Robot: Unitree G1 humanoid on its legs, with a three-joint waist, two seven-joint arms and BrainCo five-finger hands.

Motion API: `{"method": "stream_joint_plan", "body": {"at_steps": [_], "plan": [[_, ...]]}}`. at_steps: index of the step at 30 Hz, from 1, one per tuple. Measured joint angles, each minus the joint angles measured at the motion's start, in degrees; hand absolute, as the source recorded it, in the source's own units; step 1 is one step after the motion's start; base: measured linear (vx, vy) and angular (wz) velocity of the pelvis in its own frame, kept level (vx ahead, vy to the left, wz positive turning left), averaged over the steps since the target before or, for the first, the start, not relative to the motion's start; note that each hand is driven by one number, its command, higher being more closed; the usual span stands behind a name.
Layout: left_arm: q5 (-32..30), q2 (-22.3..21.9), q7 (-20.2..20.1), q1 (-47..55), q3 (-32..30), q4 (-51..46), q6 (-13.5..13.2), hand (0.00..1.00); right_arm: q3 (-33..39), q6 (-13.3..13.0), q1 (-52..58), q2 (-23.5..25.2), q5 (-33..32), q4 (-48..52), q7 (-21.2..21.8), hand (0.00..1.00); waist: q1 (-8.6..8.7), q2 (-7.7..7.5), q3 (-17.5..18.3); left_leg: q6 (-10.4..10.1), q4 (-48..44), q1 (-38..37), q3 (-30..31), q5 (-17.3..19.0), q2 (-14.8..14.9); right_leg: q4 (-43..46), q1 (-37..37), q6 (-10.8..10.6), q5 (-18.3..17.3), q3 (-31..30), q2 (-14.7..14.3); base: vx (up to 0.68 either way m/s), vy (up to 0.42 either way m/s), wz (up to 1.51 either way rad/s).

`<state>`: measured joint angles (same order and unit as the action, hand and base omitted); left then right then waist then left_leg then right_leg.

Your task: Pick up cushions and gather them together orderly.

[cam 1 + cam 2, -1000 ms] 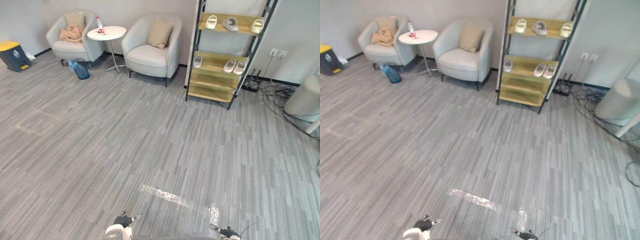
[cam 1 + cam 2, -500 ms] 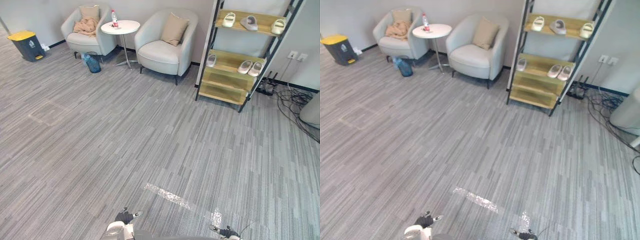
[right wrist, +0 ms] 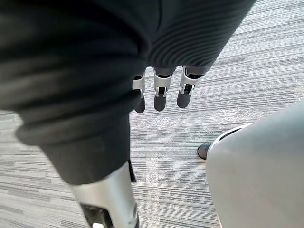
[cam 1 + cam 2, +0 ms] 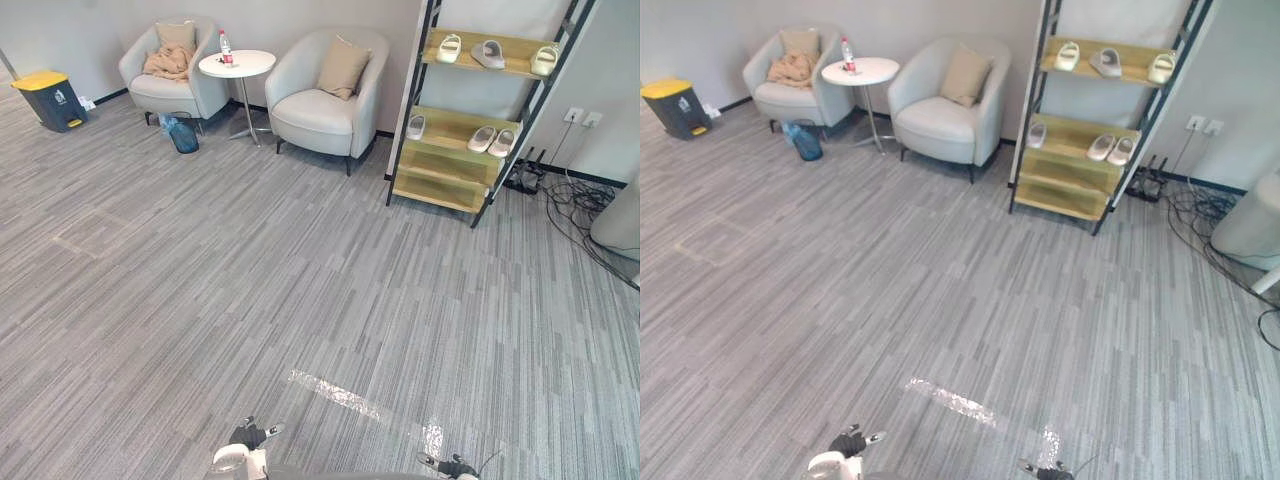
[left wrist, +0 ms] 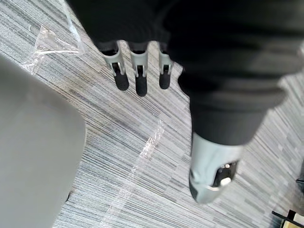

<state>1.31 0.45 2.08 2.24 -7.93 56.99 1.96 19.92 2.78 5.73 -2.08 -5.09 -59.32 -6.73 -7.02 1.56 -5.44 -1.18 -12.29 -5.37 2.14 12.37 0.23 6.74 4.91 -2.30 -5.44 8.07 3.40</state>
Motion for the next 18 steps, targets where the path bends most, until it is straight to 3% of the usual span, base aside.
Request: {"method": "stream_joint_plan", "body": {"at_steps": [16, 18], "plan": [[0.1, -0.1, 0.0, 0.1, 0.0, -0.1, 0.0, 0.0, -0.9, 0.0, 0.0, -0.1, 0.0, 0.1, 0.0, 0.0, 0.05, 0.15, 0.0, -0.8, 2.0, -1.3, -0.2, -0.9, 1.0, -1.1, 0.2, 0.7, 0.5, -0.5, -1.0, -0.01, -0.005, -0.02], [0.5, -0.7, -0.1, 0.4, 0.0, -0.1, 0.0, 0.0, -0.9, 0.0, 0.0, -0.2, 0.0, 0.1, 0.0, 0.0, 0.04, 0.87, 0.4, -0.8, 2.2, -1.7, -0.1, -0.9, 1.2, -3.2, 1.3, 1.0, 1.7, -0.7, -1.5, 0.0, 0.0, 0.0]]}}
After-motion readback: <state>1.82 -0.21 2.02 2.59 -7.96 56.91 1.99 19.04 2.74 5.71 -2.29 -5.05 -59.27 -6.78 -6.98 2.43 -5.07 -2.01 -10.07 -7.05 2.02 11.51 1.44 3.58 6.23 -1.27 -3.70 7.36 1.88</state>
